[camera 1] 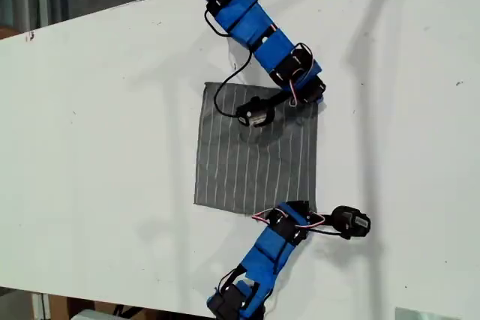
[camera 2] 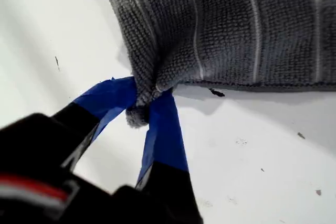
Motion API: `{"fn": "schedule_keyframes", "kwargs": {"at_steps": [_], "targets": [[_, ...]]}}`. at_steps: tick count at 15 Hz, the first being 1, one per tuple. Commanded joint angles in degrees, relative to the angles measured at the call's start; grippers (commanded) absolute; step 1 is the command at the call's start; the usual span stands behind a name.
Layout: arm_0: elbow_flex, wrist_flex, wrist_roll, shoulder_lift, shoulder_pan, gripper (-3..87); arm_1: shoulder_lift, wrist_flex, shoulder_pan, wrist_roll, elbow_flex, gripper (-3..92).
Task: Grasp corners of a square towel and fold twice.
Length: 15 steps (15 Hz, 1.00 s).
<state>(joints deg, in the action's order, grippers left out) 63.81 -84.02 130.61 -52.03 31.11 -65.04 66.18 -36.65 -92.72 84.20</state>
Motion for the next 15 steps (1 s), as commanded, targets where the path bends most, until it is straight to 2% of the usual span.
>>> {"fn": "schedule_keyframes", "kwargs": {"at_steps": [1, 3, 6, 11, 12, 15], "targets": [[-5.9, -7.7, 2.1, -0.8, 1.7, -0.3, -2.1, 1.2, -1.1, -0.4, -2.3, -0.1], [-12.2, -11.2, -0.1, -1.5, 1.7, -0.3, -2.5, 5.4, -0.5, 0.1, -5.9, -0.1], [-12.6, -12.4, -5.8, -8.5, 2.3, -0.3, -5.4, 11.5, 0.7, 0.2, -9.8, -0.1], [-13.8, -7.9, -32.1, -20.3, -3.1, -0.3, -17.0, 15.5, 6.0, 6.1, -10.2, -0.1], [-13.3, -10.3, -33.7, -22.7, -5.4, -0.3, -19.2, 15.9, 7.8, 7.5, -9.9, -0.1], [-8.8, -12.1, -41.0, -27.6, -14.7, -0.3, -23.4, 16.4, 15.2, 11.0, -6.8, -0.1]]}}
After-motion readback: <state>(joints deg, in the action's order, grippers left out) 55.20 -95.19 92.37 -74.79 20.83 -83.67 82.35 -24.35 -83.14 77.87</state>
